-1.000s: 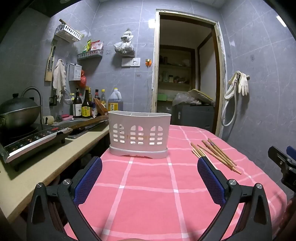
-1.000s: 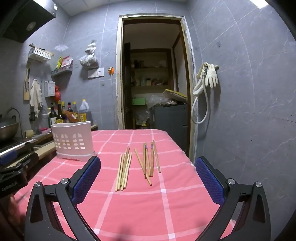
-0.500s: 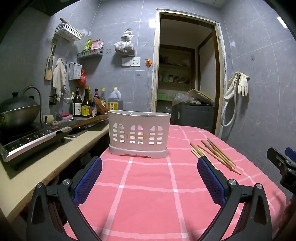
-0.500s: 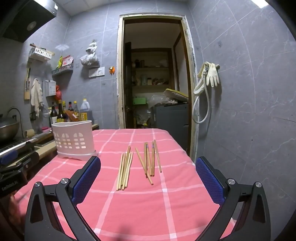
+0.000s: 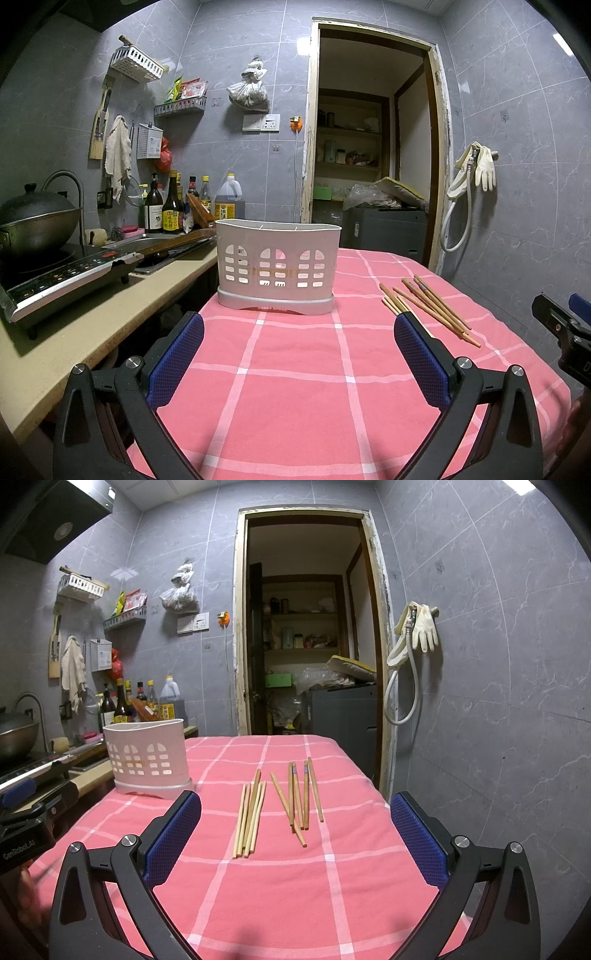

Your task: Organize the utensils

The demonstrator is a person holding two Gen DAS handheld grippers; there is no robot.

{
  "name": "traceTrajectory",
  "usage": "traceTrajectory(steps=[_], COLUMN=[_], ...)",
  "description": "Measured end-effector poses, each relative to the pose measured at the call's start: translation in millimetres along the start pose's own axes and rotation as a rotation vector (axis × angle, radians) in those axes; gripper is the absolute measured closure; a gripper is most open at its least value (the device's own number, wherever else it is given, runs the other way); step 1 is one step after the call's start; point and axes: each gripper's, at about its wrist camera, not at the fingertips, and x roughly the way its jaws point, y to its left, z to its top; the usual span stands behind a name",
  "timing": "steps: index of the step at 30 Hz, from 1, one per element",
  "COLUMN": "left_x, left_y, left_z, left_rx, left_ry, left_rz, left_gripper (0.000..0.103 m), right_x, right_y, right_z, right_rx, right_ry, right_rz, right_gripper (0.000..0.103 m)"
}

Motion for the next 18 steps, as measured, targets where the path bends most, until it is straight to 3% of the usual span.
traceTrajectory(steps=[18], left_x=[-0.4], left_y=[-0.9], left_z=[-0.4], left_rx=[-0.002], left_ry=[0.001], left_rz=[-0.002], left_gripper=[0.002], right_x=[0.7], right_y=[-0.3], right_z=[-0.4], right_rx=[0.001], right_ry=[0.002], right_rz=[0.000], right_gripper=[0.000])
